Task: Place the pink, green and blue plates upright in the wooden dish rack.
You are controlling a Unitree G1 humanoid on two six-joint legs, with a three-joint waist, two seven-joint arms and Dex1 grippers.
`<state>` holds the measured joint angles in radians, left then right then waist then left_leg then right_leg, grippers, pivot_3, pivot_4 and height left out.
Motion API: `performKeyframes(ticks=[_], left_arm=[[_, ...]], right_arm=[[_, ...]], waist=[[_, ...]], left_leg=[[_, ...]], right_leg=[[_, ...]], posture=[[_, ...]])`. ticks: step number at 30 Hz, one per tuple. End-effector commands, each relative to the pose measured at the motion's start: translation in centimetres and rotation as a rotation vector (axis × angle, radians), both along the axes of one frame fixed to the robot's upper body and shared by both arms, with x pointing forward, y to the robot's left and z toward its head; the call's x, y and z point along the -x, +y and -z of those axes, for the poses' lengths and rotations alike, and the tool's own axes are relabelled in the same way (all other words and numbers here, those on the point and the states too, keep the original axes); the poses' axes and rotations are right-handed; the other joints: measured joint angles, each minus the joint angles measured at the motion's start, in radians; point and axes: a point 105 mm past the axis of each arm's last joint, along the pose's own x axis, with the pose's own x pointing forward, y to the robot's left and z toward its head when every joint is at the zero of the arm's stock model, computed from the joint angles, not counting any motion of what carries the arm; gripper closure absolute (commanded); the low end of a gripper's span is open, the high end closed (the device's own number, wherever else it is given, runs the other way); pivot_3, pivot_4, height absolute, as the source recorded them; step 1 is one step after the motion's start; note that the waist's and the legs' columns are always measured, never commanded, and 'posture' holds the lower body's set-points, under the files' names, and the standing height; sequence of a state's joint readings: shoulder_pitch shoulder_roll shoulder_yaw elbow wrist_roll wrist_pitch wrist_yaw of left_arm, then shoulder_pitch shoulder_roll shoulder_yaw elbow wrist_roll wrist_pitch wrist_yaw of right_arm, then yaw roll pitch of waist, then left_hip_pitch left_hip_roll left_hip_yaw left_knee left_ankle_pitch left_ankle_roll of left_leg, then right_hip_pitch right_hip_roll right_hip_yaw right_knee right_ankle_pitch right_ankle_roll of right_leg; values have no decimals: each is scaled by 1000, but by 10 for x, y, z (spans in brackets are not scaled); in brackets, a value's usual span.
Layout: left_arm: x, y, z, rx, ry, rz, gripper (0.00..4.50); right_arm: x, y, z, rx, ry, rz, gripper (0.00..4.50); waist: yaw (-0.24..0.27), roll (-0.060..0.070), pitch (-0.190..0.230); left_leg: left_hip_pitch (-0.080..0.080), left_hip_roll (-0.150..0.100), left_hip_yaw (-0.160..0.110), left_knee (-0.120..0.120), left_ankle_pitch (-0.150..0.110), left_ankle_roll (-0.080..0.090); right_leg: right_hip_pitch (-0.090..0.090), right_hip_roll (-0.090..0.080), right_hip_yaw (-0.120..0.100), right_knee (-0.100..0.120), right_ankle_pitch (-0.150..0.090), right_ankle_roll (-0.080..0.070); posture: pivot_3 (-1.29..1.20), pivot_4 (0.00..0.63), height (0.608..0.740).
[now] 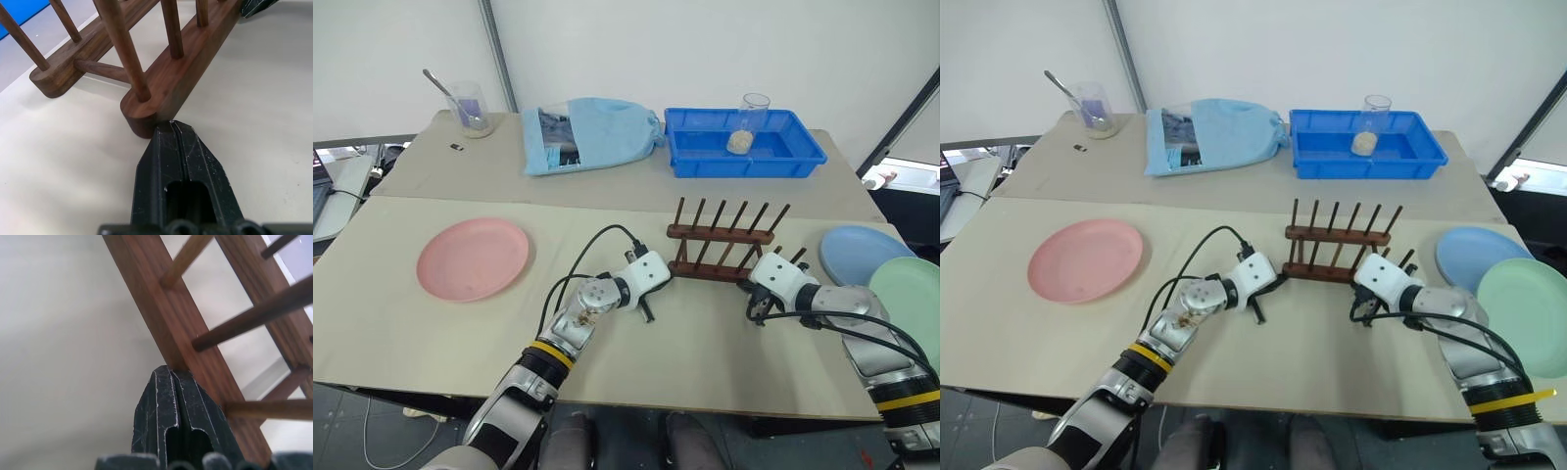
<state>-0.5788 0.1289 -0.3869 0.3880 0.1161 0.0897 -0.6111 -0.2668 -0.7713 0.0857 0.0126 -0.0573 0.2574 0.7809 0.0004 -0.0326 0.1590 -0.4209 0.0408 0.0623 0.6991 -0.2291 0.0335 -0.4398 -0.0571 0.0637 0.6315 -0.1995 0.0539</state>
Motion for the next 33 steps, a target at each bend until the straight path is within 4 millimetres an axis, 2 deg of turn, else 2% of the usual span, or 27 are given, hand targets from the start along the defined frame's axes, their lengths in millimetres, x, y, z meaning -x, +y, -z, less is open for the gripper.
performKeyframes(ticks=[1, 5, 8, 11, 13, 16, 19, 20, 23, 24, 28, 30, 33], left_arm=[[-4, -1, -12, 19, -40, -6, 4500], [1, 1, -18, 52, -41, 25, 4500], [11, 21, -29, 113, -32, 28, 4500], [22, 63, -44, 167, -49, -69, 3756], [34, 102, -59, 233, -76, -194, 2895], [47, 141, -75, 296, -113, -365, 1504], [57, 208, -87, 426, -121, -711, 104], [59, 223, -89, 459, -117, -793, 0], [71, 286, -95, 581, -133, -1102, 0], [75, 298, -95, 607, -131, -1166, 0], [93, 342, -88, 727, -74, -1420, 0], [96, 351, -76, 750, -4, -1483, 0], [92, 350, -59, 769, 108, -1516, 0]], right_arm=[[-7, -4, -20, 9, -83, 4, 4456], [-3, 2, -20, -1, -63, -34, 4456], [9, 8, -23, -17, -38, -84, 4456], [25, 20, -33, -77, -29, -152, 4500], [37, 36, -43, -140, -24, -213, 3888], [48, 52, -53, -203, -10, -286, 2892], [60, 84, -73, -312, 7, -430, 1858], [62, 89, -77, -331, 15, -460, 1543], [65, 106, -91, -374, 33, -561, 488], [65, 108, -93, -377, 40, -581, 125], [60, 115, -95, -339, 41, -645, 52], [57, 117, -95, -328, 38, -659, 52], [52, 122, -96, -313, 21, -679, 52]], waist=[[0, 0, 0], [-1, 0, 0], [-5, 0, 0], [-14, 0, 0], [-23, 1, 0], [-21, 0, 0], [-17, -1, 1], [-17, -1, 1], [-14, -2, 1], [-12, -2, 1], [-9, -4, 2], [-10, -5, 1], [-10, -5, 1]], left_leg=[[0, 0, 0, 0, 0, 0], [0, 0, 0, 0, 0, 0], [-1, 0, 0, -1, 0, 0], [-1, 1, 0, -4, 0, 0], [-1, 3, -1, -4, 0, 1], [0, 6, -1, -4, -1, 1], [3, 7, -1, -3, -1, 1], [5, 8, -1, -3, -1, 0], [7, 8, -1, -3, -1, 0], [7, 8, -1, -3, -1, 0], [6, 7, 2, -3, -1, 0], [5, 7, 2, -4, -1, 0], [5, 5, 2, -4, -1, 0]], right_leg=[[0, 0, 0, 0, 0, 0], [0, 0, 0, 0, 0, 0], [-1, 0, 0, 0, 1, -1], [-3, 0, 0, 0, 3, -5], [-3, 2, 0, 0, 2, -7], [-3, 2, -1, 2, 2, -7], [-1, 1, -1, 1, -2, -4], [0, 0, -1, 1, -3, -7], [1, 0, -1, 1, -3, -7], [1, 0, -2, 1, -3, -7], [1, -1, -4, 0, -3, -8], [1, -1, -4, 0, 1, -9], [1, -1, -4, -1, 3, -9]], posture=[[0, 150, 696], [0, 150, 696], [0, 150, 696], [0, 150, 696], [0, 150, 696], [0, 150, 696], [0, 150, 696], [0, 150, 696], [0, 150, 696], [0, 150, 696], [0, 150, 696], [0, 150, 696], [0, 150, 696]])
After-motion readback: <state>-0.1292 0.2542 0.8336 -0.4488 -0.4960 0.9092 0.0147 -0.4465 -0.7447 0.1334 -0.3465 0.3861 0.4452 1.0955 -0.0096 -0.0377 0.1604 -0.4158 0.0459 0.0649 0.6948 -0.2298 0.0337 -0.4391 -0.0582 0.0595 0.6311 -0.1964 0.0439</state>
